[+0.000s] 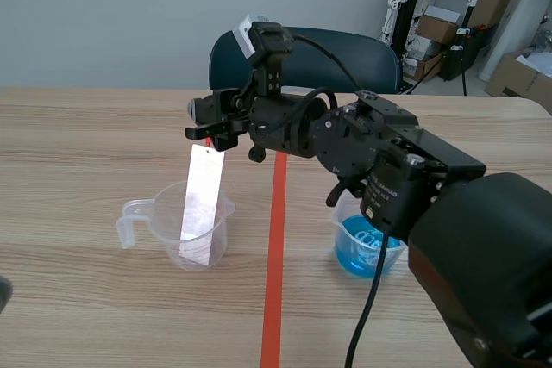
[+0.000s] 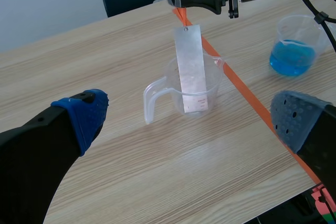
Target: Do the redox reaction experiment. lift the metal plate out of the left beaker
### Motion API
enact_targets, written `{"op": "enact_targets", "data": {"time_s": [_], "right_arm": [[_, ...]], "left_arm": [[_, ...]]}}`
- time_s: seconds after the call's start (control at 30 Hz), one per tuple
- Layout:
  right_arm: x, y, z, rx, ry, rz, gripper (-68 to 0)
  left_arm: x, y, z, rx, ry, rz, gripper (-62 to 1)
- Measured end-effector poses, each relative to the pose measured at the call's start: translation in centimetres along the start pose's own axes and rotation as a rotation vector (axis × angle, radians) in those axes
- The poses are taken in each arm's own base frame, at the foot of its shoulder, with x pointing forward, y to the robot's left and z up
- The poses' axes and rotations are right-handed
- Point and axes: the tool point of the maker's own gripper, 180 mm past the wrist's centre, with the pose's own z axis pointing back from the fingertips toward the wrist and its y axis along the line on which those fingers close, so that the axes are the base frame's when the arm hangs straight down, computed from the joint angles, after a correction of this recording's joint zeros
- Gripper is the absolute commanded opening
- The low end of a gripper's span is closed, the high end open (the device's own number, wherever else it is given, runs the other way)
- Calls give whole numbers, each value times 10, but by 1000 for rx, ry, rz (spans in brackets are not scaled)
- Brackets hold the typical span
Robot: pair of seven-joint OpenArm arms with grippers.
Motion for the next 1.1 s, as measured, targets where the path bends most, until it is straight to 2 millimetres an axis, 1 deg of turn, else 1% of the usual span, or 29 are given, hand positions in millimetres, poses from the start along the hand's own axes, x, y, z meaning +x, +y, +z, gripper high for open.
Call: {"op": "enact_targets", "data": {"time_s": [0.07, 0.1, 0.23, 0.3, 0.33, 0.73, 0.87, 1.03, 1.1], "right_arm": [[-1, 0, 0, 0, 4, 0, -600], [-1, 0, 0, 0, 4, 0, -608], [-1, 0, 0, 0, 4, 0, -613], [-1, 0, 0, 0, 5, 0, -665], [-1, 0, 0, 0, 5, 0, -679], [-1, 2, 0, 9, 5, 2, -679], [1, 15, 1, 86, -4, 12, -677], [0, 16, 1, 90, 0, 18, -677], [0, 23, 2, 129, -3, 22, -677]], "left_arm": [[0, 0, 0, 0, 0, 0, 14], [0, 0, 0, 0, 0, 0, 14], [1, 0, 0, 0, -3, 0, 14], [1, 0, 0, 0, -3, 0, 14], [1, 0, 0, 0, -3, 0, 14], [1, 0, 0, 0, -3, 0, 14], [1, 0, 0, 0, -3, 0, 14], [1, 0, 0, 0, -3, 0, 14], [1, 0, 0, 0, -3, 0, 14]]}}
